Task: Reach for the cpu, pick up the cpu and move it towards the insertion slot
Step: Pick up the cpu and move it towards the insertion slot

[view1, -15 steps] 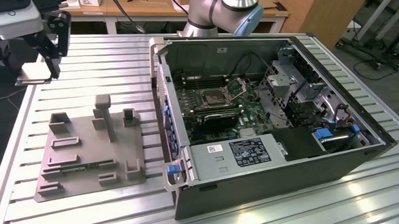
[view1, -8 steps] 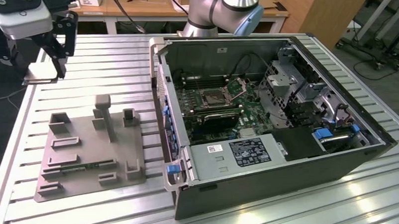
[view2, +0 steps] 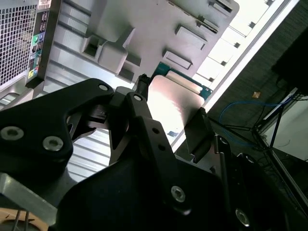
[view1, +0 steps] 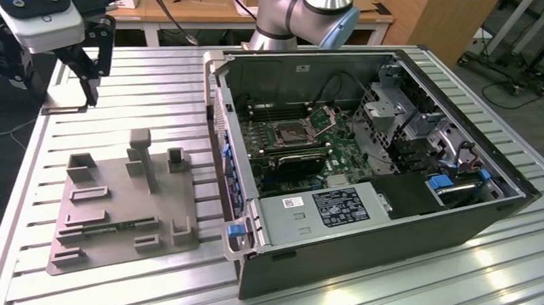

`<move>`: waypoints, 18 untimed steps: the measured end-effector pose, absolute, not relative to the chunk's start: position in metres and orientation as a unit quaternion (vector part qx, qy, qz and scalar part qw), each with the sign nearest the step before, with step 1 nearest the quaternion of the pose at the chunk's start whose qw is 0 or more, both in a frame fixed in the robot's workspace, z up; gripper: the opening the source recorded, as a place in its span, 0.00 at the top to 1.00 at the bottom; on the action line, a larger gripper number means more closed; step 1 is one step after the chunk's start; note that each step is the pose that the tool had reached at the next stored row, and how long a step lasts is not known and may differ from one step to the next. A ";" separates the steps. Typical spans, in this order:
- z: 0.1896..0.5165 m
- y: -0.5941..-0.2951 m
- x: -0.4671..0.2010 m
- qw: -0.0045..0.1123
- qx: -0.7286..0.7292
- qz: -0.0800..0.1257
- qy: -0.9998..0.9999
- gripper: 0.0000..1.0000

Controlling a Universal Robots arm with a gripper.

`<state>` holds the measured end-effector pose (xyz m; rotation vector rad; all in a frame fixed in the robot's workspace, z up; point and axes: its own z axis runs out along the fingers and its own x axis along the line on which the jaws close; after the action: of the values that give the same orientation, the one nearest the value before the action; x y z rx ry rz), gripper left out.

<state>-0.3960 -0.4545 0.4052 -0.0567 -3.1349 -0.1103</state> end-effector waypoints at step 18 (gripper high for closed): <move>0.405 -0.454 -0.373 0.002 -0.018 -0.035 -0.999 0.46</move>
<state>-0.3731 -0.4545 0.4052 -0.0567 -3.1349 -0.1104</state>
